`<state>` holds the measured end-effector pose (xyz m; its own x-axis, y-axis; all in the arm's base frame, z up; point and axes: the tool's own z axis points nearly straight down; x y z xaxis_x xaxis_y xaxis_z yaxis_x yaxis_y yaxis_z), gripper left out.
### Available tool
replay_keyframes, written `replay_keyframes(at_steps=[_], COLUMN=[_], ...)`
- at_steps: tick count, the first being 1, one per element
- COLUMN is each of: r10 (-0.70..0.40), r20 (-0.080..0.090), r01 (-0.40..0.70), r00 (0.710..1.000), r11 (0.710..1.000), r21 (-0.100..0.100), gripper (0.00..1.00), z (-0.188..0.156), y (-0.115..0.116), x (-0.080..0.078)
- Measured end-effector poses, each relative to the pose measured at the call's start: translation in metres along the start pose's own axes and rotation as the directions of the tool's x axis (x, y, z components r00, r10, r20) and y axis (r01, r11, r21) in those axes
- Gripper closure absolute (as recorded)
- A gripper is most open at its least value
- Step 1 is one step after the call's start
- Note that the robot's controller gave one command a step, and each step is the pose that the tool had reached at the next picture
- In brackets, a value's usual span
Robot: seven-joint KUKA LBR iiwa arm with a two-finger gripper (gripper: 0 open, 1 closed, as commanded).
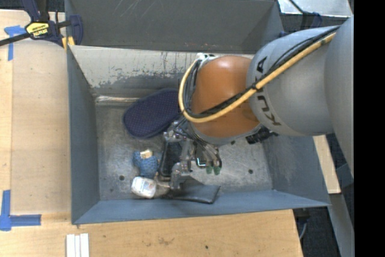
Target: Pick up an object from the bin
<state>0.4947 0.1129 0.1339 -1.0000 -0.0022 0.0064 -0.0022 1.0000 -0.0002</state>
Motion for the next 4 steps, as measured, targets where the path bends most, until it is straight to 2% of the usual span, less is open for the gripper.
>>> replay_keyframes(at_steps=[1,2,3,4], r10=[0.152,0.155,0.109,0.085], r20=[0.007,0.010,0.016,0.011], r01=[-0.152,-0.155,-0.109,-0.085], r00=[0.988,0.988,0.994,0.996], r11=[0.988,0.988,0.994,0.996], r21=[-0.001,-0.003,-0.005,-0.003], gripper=[0.00,1.00,1.00,1.00], z=[0.043,0.042,-0.081,-0.077], y=[0.028,0.028,0.038,0.062], x=[0.010,0.009,0.002,-0.004])
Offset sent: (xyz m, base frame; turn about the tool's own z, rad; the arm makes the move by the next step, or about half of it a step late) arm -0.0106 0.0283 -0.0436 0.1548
